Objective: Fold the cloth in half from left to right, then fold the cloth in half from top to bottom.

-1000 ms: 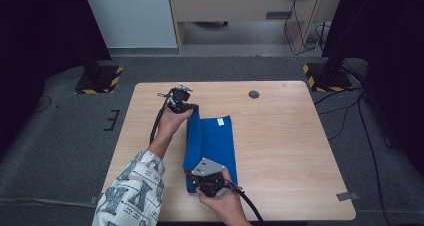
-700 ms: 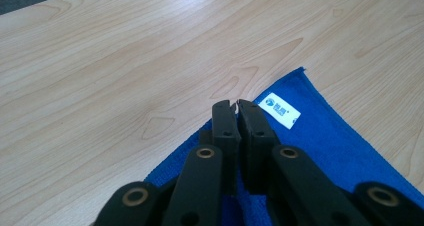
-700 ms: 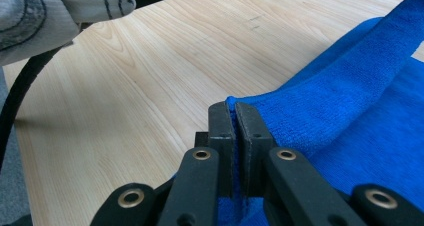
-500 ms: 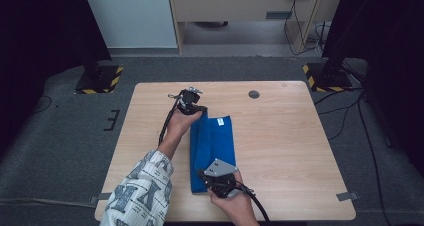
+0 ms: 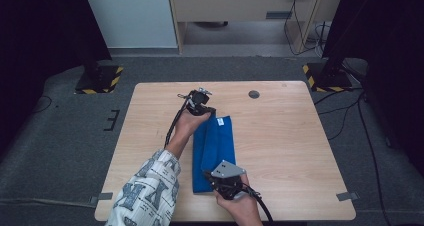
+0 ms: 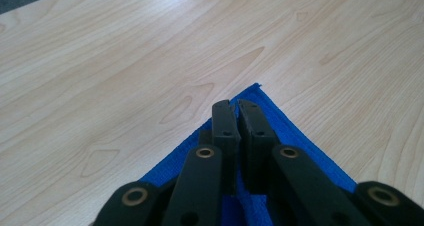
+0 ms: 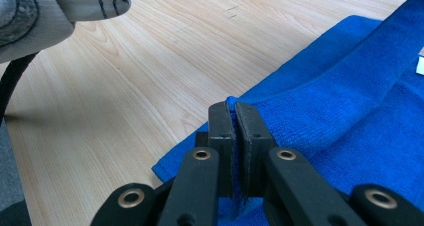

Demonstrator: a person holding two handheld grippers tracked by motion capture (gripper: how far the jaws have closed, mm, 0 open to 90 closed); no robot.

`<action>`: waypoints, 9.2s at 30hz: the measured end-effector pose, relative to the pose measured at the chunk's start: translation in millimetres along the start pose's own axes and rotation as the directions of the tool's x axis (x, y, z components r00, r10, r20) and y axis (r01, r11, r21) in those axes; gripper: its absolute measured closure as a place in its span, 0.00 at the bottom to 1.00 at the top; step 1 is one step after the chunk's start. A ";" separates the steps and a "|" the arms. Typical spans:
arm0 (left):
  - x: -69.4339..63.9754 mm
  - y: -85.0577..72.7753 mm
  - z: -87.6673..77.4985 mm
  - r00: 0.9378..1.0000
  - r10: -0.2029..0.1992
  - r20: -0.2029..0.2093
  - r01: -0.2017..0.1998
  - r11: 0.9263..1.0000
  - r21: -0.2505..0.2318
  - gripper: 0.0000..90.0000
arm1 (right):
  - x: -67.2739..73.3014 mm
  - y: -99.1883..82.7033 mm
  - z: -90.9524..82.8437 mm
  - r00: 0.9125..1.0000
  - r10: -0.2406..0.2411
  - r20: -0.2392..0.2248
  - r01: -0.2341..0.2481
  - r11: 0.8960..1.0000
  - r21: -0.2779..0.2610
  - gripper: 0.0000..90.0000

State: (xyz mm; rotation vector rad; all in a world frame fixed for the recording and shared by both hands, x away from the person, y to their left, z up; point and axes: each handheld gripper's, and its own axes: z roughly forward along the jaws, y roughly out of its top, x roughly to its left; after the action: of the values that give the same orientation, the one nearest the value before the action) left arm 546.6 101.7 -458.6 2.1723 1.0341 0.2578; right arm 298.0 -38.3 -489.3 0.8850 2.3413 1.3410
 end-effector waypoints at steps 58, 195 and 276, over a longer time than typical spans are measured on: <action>-18.7 -2.0 28.5 0.997 0.009 0.080 -0.008 1.000 -0.015 0.91 | -23.0 -27.7 -15.8 0.992 0.070 0.101 -0.078 0.994 0.075 0.88; 34.7 -76.0 -17.3 0.996 0.058 -0.063 -0.062 0.995 -0.076 0.27 | -233.4 47.7 106.4 0.978 0.134 0.160 -0.164 0.967 0.193 0.56; 19.4 -33.3 -15.1 0.995 0.019 -0.102 -0.040 0.978 -0.203 0.97 | -229.5 75.3 73.1 0.976 0.133 0.170 -0.149 0.985 0.084 0.98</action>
State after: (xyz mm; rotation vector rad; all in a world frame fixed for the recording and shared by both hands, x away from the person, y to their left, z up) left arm 532.7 138.2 -472.3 2.0064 0.9843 0.4697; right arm 539.7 -108.7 -472.7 1.1645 2.2691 1.1650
